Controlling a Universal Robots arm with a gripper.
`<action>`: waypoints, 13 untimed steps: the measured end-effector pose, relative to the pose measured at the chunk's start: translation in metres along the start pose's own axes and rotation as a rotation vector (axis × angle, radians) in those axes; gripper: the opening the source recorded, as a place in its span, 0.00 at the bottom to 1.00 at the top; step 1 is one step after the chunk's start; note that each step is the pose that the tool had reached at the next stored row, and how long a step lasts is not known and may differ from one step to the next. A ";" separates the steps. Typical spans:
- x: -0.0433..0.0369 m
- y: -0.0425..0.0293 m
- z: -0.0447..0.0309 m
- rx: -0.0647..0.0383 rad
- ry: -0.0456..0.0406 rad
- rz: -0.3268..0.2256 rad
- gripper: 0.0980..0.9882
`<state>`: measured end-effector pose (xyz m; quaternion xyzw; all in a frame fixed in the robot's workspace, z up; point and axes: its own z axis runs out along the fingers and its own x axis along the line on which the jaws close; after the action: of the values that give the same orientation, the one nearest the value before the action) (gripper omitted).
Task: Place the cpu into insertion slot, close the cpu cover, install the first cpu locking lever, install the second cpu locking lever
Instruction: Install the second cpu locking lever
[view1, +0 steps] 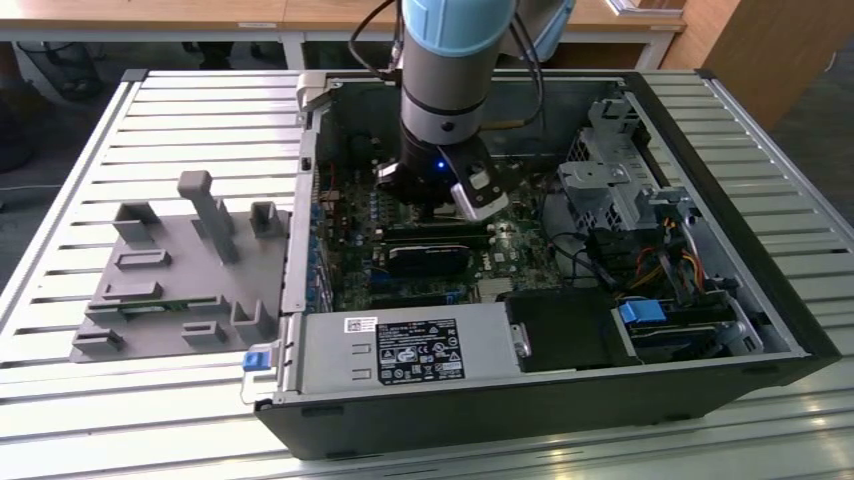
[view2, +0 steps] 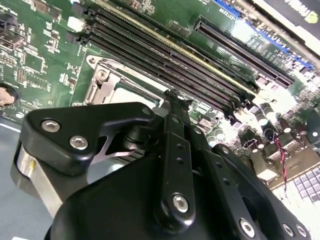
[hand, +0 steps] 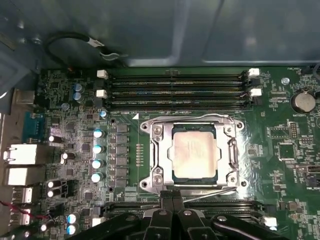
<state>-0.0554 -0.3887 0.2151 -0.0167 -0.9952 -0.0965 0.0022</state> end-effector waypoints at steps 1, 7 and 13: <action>0.0002 -0.0003 0.0014 -0.001 0.0000 0.000 0.01; 0.0014 -0.0021 0.0073 -0.010 0.0003 0.000 0.01; 0.0068 -0.0097 0.0060 -0.029 0.0008 0.000 0.01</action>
<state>-0.0625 -0.3968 0.2074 -0.0167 -0.9937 -0.1107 0.0024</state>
